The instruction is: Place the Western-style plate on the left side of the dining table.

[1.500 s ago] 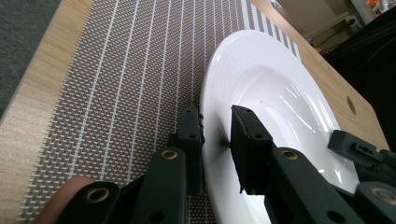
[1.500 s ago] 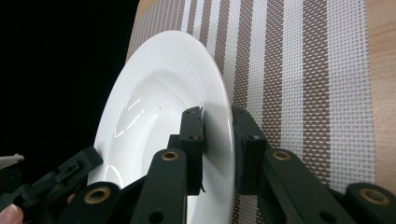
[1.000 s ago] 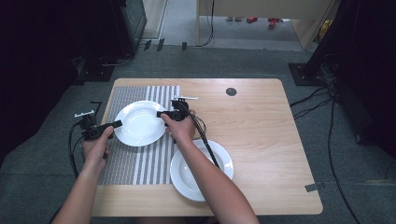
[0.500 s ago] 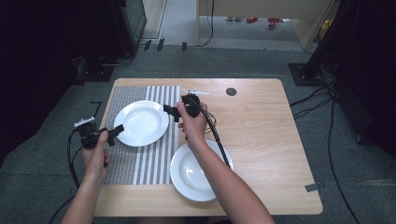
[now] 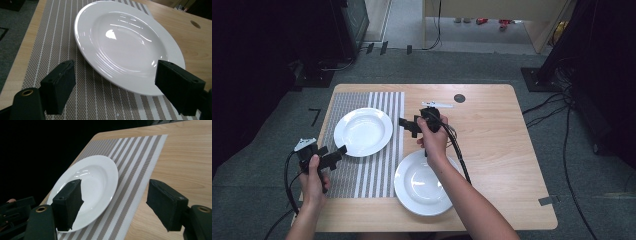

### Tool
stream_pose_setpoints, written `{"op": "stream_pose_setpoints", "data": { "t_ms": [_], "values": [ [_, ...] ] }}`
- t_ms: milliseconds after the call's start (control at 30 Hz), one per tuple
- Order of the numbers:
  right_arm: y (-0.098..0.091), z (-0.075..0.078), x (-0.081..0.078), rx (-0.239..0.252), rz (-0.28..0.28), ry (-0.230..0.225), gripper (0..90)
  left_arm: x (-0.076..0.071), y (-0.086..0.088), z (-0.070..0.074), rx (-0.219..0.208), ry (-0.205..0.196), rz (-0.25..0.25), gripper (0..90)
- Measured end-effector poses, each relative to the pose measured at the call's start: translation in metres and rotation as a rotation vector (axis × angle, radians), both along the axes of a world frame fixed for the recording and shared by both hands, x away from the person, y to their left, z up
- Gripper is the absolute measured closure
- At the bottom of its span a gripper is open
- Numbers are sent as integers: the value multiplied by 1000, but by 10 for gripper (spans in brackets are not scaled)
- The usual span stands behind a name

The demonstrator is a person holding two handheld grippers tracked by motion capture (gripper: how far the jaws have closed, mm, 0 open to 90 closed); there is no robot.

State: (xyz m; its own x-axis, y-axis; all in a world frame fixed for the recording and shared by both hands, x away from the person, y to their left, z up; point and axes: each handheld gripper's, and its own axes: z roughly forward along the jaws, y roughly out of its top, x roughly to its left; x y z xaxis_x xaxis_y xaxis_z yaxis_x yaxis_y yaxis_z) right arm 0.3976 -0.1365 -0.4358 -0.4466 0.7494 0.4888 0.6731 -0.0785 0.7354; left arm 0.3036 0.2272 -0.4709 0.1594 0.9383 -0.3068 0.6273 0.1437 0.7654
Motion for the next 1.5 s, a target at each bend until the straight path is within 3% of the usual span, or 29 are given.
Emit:
{"op": "stream_pose_setpoints", "data": {
  "t_ms": [400,633,833,1000,1133,1267,1333,1500],
  "values": [
    [-30,1,-24,-8,7,-40,271,-36,-12,-4,56,-51,-16,155],
    [-49,-3,-37,-27,0,-53,265,-57,-22,-12,122,-49,-47,148],
    [-69,-10,-45,-29,-29,-56,264,-69,-19,-16,193,-62,-43,141],
    [-84,-14,-51,-32,-48,-50,261,-80,-11,-24,217,-49,-24,141],
    [-96,-13,-56,-26,-63,-58,261,-83,-10,-34,274,-34,-25,139],
    [-107,-14,-61,-26,-80,-66,260,-81,-10,-42,283,-20,-20,134],
    [-112,-16,-64,-27,-86,-63,259,-82,-11,-43,294,-33,-21,127],
    [-130,-19,-69,-39,-106,-59,252,-80,-17,-46,352,6,-41,126]
  ]
}}
